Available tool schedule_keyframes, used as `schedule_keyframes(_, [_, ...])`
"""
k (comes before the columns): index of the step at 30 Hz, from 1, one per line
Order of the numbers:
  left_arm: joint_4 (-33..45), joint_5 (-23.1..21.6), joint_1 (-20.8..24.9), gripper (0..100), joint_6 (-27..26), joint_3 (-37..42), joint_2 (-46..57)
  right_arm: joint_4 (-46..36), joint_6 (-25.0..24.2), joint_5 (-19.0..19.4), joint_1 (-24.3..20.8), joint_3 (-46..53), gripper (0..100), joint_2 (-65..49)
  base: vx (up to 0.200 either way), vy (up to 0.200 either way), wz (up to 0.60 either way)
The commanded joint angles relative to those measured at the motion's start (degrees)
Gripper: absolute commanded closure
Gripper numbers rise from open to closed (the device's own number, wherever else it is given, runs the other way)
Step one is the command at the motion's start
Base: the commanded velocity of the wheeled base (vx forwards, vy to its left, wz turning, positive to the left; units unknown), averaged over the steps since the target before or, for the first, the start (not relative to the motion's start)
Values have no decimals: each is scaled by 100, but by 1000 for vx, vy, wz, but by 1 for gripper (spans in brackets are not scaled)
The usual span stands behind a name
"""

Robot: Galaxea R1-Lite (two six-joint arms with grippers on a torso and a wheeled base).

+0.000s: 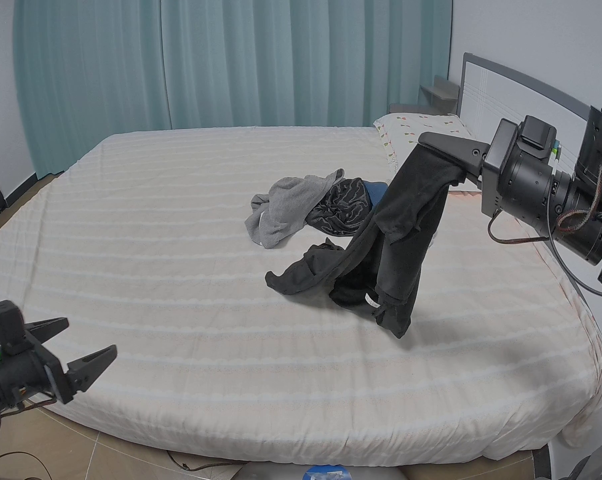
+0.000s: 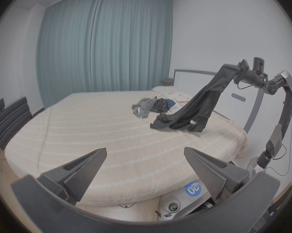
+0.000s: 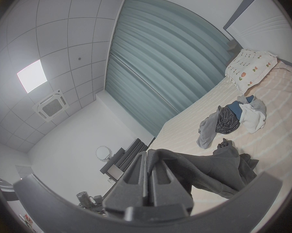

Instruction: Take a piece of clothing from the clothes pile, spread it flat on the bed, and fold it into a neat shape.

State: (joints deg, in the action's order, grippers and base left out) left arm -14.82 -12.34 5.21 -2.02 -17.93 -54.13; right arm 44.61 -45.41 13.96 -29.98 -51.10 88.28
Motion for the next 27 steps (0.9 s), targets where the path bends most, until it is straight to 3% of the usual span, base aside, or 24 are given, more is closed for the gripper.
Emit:
schedule_keyframes(1, [-1321,144,780,0,-44,-536,-3596,39,94,-95,45,-119,100,163,0,0,0])
schedule_keyframes(8, [-2200,355,1316,0,0,-1292,-5468,39,85,-104,45,-163,100,180,0,0,0])
schedule_keyframes(15, [-2868,935,1756,0,352,-2338,-6927,57,85,-113,36,-137,100,277,0,0,0])
schedule_keyframes(27, [-2780,1269,1905,0,202,-4596,-8588,57,94,-192,-26,-225,100,233,0,0,0])
